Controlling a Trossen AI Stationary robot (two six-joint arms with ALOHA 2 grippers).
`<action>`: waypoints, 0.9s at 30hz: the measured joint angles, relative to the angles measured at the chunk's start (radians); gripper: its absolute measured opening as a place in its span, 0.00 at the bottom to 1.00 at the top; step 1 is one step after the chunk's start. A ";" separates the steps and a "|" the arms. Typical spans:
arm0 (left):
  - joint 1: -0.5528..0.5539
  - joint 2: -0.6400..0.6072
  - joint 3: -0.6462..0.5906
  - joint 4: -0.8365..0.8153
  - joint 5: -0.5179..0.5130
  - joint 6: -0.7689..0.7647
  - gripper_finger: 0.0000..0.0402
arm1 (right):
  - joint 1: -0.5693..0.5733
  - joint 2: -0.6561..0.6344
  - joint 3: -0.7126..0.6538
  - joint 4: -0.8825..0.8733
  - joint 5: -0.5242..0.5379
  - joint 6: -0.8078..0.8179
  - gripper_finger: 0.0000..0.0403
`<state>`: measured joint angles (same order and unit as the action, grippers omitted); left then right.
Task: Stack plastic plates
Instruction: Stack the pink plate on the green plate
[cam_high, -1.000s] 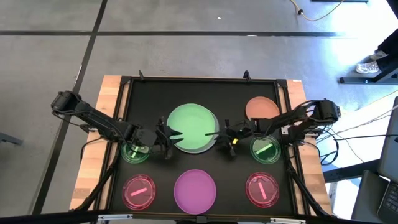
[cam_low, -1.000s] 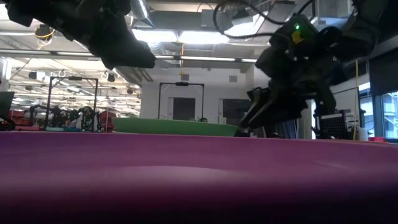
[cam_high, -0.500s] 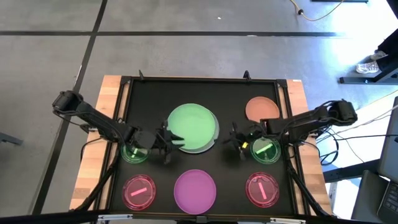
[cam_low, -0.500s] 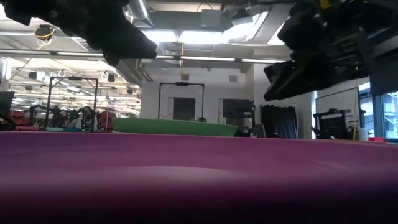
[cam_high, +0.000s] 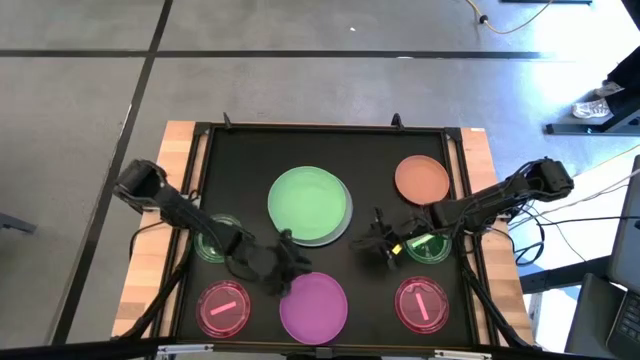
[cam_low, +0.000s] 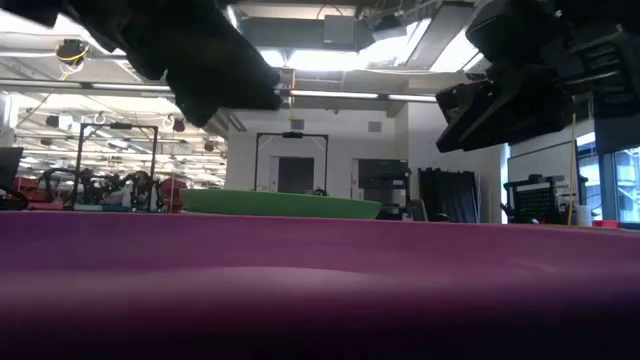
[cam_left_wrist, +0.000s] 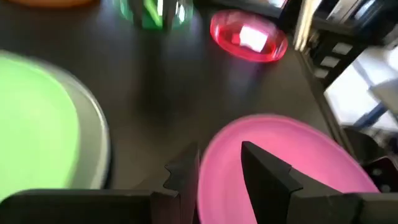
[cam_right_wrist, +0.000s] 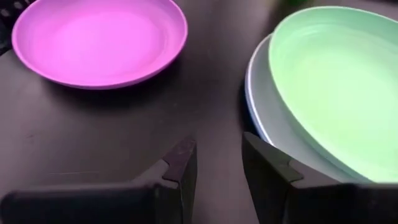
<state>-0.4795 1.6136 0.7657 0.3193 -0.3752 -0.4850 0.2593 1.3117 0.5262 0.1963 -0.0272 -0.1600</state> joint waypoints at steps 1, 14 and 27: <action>-0.006 0.025 0.037 -0.057 0.001 -0.035 0.28 | 0.011 0.000 0.000 -0.001 0.006 0.000 0.29; -0.041 0.184 0.283 -0.563 0.047 -0.350 0.28 | 0.076 0.000 0.000 -0.028 0.017 0.038 0.29; -0.027 0.271 0.284 -0.544 0.184 -0.293 0.26 | 0.074 0.001 -0.001 -0.028 0.027 0.021 0.29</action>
<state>-0.5069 1.8846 1.0497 -0.2247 -0.1915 -0.7785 0.3336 1.3125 0.5255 0.1681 0.0002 -0.1389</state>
